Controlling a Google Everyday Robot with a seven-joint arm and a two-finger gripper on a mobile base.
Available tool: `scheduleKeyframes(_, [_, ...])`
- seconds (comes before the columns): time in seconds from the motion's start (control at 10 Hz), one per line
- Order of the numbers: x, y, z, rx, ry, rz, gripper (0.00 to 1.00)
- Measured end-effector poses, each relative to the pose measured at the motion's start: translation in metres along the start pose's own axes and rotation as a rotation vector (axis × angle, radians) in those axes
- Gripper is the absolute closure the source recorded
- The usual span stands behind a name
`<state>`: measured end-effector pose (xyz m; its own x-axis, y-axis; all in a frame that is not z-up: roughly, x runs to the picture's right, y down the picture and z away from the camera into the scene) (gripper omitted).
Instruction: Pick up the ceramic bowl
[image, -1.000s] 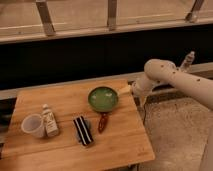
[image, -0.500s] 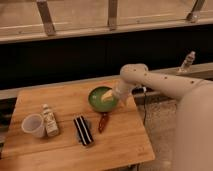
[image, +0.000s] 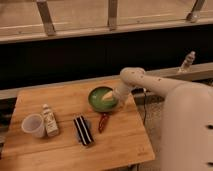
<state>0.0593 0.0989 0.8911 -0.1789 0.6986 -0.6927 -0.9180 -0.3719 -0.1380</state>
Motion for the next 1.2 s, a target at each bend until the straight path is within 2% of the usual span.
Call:
scheduleKeyframes(0.1, [-0.004, -0.008, 0.007, -0.005, 0.010, 0.021, 0.21])
scheduleKeyframes(0.2, [-0.006, -0.016, 0.015, -0.013, 0.026, 0.042, 0.29])
scheduleKeyframes(0.4, [-0.007, -0.029, 0.017, -0.042, 0.048, 0.054, 0.49])
scheduleKeyframes(0.5, [-0.008, -0.027, 0.018, -0.054, 0.052, 0.050, 0.57])
scheduleKeyframes(0.6, [-0.004, -0.019, 0.019, -0.060, 0.063, 0.027, 0.72])
scheduleKeyframes(0.8, [-0.001, -0.016, 0.018, -0.058, 0.072, 0.011, 0.85])
scheduleKeyframes(0.9, [0.002, -0.013, 0.018, -0.061, 0.082, -0.002, 0.88])
scheduleKeyframes(1.0, [0.006, -0.005, 0.016, -0.080, 0.093, -0.018, 0.88])
scheduleKeyframes(1.1, [0.008, 0.003, 0.010, -0.122, 0.109, -0.027, 0.88])
scheduleKeyframes(1.2, [0.012, 0.011, 0.000, -0.180, 0.121, -0.044, 0.88])
